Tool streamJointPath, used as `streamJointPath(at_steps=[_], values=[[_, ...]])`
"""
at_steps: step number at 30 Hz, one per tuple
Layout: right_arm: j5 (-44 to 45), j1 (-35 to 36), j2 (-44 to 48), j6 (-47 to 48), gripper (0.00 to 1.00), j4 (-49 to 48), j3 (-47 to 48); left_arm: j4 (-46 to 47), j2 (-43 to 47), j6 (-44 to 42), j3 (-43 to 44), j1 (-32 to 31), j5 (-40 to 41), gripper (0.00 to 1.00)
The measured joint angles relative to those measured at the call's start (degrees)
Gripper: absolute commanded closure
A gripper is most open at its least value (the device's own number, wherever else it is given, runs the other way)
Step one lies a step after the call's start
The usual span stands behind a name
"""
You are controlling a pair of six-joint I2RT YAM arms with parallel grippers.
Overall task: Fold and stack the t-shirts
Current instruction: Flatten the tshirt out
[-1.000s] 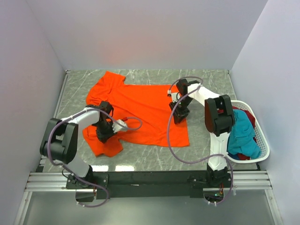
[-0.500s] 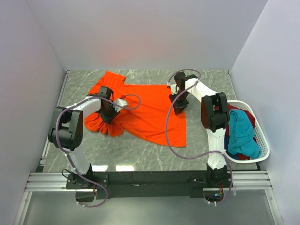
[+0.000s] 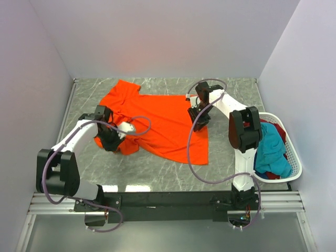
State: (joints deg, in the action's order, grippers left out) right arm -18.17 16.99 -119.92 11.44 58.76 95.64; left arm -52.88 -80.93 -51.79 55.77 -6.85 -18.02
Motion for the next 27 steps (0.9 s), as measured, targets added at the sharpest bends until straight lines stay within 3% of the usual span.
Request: streamJointPath(at_steps=[3, 7, 11, 18, 27], values=[[-2.4, 1.4, 1.6, 0.0, 0.66, 0.2, -1.3, -1.2, -0.7, -1.5, -3.7, -1.1, -0.1, 0.79], [-4.7, 2.9, 2.5, 0.0, 0.66, 0.4, -3.2, 1.9, -0.5, -2.1, -7.8, -4.8, 1.5, 0.68], [-5.4, 3.1, 2.5, 0.0, 0.66, 0.5, -4.6, 7.1, -0.5, -1.9, -10.4, -7.3, 4.5, 0.66], [-5.3, 3.1, 2.4, 0.0, 0.66, 0.4, -4.9, 13.1, -4.2, -1.7, -6.3, -6.2, 7.1, 0.65], [-5.3, 3.1, 2.4, 0.0, 0.66, 0.0, -5.7, 14.7, -12.1, -1.0, 1.2, -4.0, 6.3, 0.55]])
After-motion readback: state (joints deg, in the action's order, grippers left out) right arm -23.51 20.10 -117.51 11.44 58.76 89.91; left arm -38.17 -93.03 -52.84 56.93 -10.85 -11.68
